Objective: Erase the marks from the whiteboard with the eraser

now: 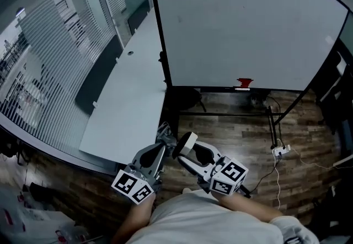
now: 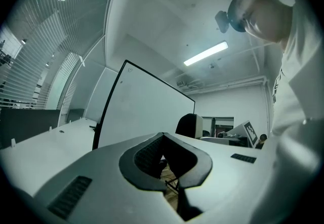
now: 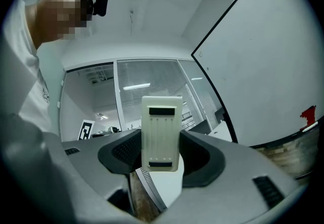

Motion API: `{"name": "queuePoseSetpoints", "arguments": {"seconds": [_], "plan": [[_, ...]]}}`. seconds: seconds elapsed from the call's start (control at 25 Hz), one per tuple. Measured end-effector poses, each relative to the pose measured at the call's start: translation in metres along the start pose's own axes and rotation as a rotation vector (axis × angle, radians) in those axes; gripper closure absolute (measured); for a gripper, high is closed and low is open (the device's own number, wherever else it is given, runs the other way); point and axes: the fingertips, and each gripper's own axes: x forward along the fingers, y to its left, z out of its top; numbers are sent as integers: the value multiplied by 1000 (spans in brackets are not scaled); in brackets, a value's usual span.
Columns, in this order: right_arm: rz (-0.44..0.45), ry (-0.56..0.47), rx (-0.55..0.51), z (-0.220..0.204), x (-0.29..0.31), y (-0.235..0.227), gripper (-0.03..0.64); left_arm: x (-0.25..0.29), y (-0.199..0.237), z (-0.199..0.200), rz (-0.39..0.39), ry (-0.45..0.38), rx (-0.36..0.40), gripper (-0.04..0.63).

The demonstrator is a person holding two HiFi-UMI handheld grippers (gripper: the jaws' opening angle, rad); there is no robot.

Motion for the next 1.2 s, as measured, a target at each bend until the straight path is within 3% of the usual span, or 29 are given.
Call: {"name": "queuePoseSetpoints", "arguments": {"seconds": [0.72,1.2], "plan": [[32,37,12,2,38,-45,374,29,56,6,63,2,-9,589],[49,41,16,33,69,-148,374,125,107,12,98,2,15,589]]}}
